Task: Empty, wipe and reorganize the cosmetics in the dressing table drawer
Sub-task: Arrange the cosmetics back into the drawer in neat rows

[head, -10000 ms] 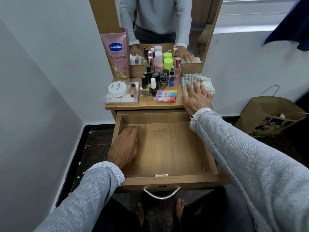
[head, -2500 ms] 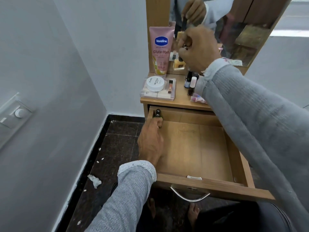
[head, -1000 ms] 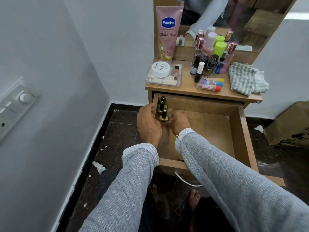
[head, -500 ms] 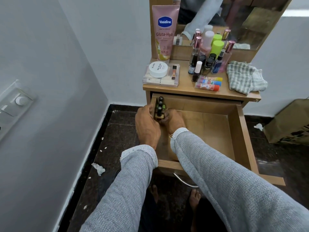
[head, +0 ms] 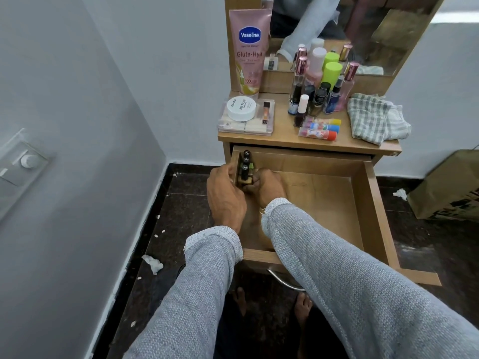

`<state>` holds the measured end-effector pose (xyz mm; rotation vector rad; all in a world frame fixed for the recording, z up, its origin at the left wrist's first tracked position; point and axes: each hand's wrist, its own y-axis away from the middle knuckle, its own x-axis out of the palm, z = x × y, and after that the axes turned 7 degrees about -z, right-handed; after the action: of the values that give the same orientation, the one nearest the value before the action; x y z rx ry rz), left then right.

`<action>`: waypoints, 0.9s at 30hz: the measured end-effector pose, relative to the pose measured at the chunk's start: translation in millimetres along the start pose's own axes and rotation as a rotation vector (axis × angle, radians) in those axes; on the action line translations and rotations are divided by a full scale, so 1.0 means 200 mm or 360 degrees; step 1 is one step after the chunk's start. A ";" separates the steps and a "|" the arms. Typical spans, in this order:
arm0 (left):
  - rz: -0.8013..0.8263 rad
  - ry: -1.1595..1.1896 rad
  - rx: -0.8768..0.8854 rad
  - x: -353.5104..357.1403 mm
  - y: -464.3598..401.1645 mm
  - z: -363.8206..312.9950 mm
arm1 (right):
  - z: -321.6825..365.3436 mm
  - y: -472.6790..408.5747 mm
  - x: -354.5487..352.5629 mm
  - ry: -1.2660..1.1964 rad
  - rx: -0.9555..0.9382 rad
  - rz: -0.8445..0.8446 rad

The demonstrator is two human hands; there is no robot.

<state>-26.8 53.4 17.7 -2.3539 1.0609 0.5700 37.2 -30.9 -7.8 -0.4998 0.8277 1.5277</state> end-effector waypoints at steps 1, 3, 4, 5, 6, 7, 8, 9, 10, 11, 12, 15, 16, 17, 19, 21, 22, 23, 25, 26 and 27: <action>-0.0001 -0.0001 0.0000 0.00 0.00 0.00 | 0.00 0.00 0.00 0.0004 0.0003 0.0010; 0.0001 -0.0003 -0.0007 0.00 0.00 0.01 | 0.00 -0.01 0.01 0.0008 0.0008 0.0017; 0.0000 -0.0005 -0.0007 0.01 0.00 0.01 | 0.00 -0.01 0.01 0.0005 0.0015 0.0017; -0.0003 -0.0006 -0.0004 0.01 0.00 0.01 | 0.00 -0.02 0.01 0.0006 0.0012 0.0018; -0.0006 -0.0005 -0.0001 0.01 0.00 0.01 | 0.00 -0.02 0.02 0.0009 0.0020 0.0027; -0.0006 -0.0004 0.0000 0.01 0.00 0.01 | 0.00 -0.02 0.02 0.0011 0.0015 0.0031; -0.0005 -0.0003 -0.0001 0.01 0.00 0.01 | 0.00 -0.01 0.02 0.0016 0.0020 0.0041; -0.0002 -0.0003 -0.0006 0.01 0.00 0.01 | 0.00 -0.01 0.01 0.0015 0.0011 0.0041; 0.0002 -0.0002 -0.0013 0.01 0.00 0.01 | 0.00 -0.01 0.01 0.0012 0.0022 0.0049; 0.0005 -0.0002 -0.0018 0.01 0.00 0.01 | 0.01 0.00 -0.01 0.0001 0.0029 0.0062; 0.0008 -0.0006 -0.0020 0.01 0.00 0.01 | 0.01 0.01 -0.03 -0.0007 0.0046 0.0086; 0.0016 -0.0024 0.0023 0.01 0.01 0.00 | 0.02 0.06 -0.11 0.0027 0.0033 0.0087; 0.0017 -0.0029 0.0050 0.00 0.02 -0.01 | 0.02 0.08 -0.15 0.0046 0.0009 0.0050; 0.0017 -0.0039 0.0079 0.00 0.02 -0.01 | 0.03 0.10 -0.20 0.0069 -0.0023 0.0016; 0.0021 -0.0065 0.0129 0.00 0.02 -0.02 | 0.06 0.12 -0.30 0.0113 -0.0120 -0.0071; 0.0029 -0.0083 0.0164 0.00 0.02 -0.03 | 0.10 0.13 -0.43 0.0131 -0.0283 -0.0211; 0.0028 -0.0086 0.0189 0.00 0.03 -0.03 | 0.13 0.12 -0.49 0.0146 -0.0387 -0.0308; 0.0026 -0.0087 0.0219 0.00 0.03 -0.03 | 0.16 0.12 -0.56 0.0155 -0.0492 -0.0406; 0.0016 -0.0078 0.0260 0.00 0.03 -0.03 | 0.24 0.10 -0.71 0.0148 -0.0682 -0.0593; 0.0012 -0.0076 0.0265 0.01 0.04 -0.03 | 0.27 0.08 -0.78 0.0136 -0.0744 -0.0689; 0.0012 -0.0081 0.0263 0.01 0.04 -0.03 | 0.31 0.05 -0.85 0.0118 -0.0792 -0.0786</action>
<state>-29.9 44.0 20.0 -2.1820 1.0527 0.5212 60.7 -97.0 158.9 -1.0472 0.3278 1.2451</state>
